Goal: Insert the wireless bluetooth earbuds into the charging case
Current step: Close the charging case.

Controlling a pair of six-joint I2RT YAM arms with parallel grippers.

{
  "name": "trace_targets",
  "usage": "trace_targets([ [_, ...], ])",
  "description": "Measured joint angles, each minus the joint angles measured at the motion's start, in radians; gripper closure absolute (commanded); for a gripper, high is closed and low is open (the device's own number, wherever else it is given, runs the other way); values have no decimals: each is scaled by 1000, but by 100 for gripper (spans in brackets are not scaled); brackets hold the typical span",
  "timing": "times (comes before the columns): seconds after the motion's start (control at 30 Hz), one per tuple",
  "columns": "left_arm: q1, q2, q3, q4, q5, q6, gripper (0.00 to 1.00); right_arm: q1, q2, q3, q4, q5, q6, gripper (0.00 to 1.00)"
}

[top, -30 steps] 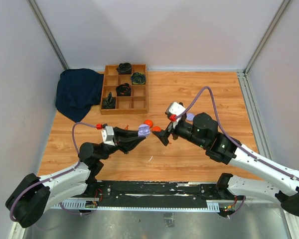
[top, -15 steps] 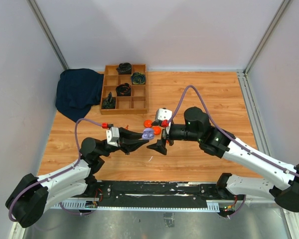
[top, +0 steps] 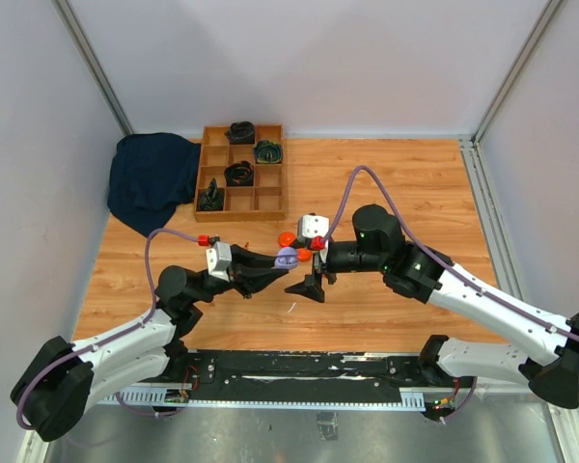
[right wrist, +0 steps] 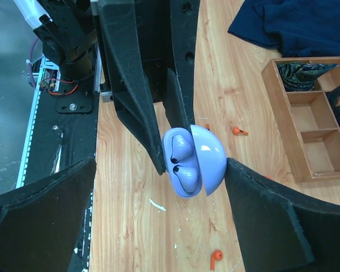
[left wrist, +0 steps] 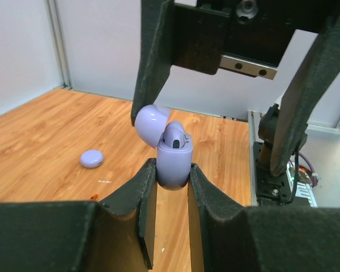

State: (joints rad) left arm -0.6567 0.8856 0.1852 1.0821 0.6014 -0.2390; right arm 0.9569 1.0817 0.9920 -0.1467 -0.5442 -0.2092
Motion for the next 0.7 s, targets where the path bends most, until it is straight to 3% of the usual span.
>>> trace_targets([
  [0.43, 0, 5, 0, -67, -93, -11, 100, 0, -36, 0, -60, 35, -34, 9],
  [0.7, 0, -39, 91, -282, -17, 123, 97, 0, -60, 0, -95, 129, -87, 17],
])
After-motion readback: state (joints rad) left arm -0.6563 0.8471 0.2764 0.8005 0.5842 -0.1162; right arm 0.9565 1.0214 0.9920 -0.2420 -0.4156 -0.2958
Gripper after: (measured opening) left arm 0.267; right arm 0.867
